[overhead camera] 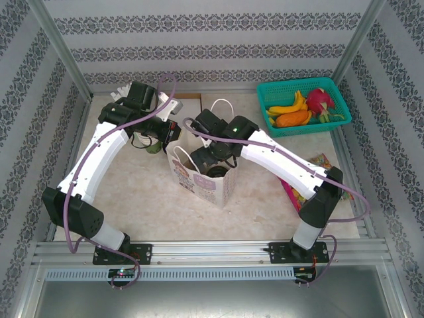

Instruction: Pack the takeout coffee

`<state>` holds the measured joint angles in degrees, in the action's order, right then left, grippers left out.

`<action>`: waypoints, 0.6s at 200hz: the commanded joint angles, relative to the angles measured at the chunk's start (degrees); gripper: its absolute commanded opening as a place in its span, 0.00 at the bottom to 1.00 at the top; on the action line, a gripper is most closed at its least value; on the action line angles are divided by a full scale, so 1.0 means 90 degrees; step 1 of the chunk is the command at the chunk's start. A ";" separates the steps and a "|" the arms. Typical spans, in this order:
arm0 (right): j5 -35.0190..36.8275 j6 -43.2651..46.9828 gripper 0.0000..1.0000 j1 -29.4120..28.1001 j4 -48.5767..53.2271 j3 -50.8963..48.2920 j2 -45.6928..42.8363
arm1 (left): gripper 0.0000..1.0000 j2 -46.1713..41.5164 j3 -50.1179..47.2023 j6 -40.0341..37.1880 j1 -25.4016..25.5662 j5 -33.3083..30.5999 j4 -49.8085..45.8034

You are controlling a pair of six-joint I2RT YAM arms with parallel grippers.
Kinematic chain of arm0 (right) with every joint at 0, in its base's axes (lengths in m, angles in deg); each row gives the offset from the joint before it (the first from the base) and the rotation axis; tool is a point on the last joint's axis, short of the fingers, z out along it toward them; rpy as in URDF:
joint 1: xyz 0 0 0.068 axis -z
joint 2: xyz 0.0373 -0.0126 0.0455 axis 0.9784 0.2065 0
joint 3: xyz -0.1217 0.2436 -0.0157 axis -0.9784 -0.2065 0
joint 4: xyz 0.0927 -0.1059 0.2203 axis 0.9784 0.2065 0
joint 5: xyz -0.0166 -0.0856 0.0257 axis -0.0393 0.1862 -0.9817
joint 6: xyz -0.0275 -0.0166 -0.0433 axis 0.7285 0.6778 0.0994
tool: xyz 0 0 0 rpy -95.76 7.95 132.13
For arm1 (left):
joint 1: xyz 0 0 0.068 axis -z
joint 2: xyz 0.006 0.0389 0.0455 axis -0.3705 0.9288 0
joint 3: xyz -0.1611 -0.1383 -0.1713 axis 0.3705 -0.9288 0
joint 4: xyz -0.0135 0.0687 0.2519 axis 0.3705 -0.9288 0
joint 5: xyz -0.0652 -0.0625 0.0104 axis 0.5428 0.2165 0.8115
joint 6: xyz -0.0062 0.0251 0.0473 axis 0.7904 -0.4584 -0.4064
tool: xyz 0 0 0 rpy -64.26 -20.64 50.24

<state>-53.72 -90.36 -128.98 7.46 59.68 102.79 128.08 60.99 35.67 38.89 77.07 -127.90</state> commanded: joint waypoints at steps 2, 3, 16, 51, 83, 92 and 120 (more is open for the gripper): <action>0.0209 0.0067 0.98 -0.0130 -0.0193 0.0185 -0.0242 | 0.00 -0.0137 -0.0048 0.0165 -0.0029 0.0043 0.0161; 0.0214 0.0067 0.98 -0.0133 -0.0193 0.0193 -0.0257 | 0.00 -0.0137 -0.0048 0.0173 -0.0030 0.0040 0.0164; 0.0298 0.0007 0.98 -0.0193 -0.0183 0.0220 -0.0439 | 0.00 -0.0145 -0.0057 0.0227 -0.0021 0.0017 0.0170; 0.0563 -0.0238 0.98 -0.0224 -0.0232 -0.0054 -0.1087 | 0.00 -0.0177 -0.0111 0.0342 -0.0028 -0.0050 0.0255; 0.0326 -0.0518 0.98 -0.0234 -0.0673 -0.0470 -0.1796 | 0.00 -0.0188 -0.0121 0.0397 -0.0028 -0.0176 0.0235; 0.0253 -0.0592 0.98 -0.0234 -0.0891 -0.0694 -0.2032 | 0.00 -0.0188 -0.0128 0.0397 -0.0029 -0.0201 0.0240; -0.0030 -0.0579 0.98 -0.0131 -0.1417 -0.1354 -0.2728 | 0.00 -0.0232 -0.0172 0.0445 -0.0023 -0.0237 0.0276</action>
<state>-51.60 -93.95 -130.72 -0.13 52.19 81.94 127.97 60.45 38.76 38.89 75.68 -127.02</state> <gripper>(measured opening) 0.980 0.064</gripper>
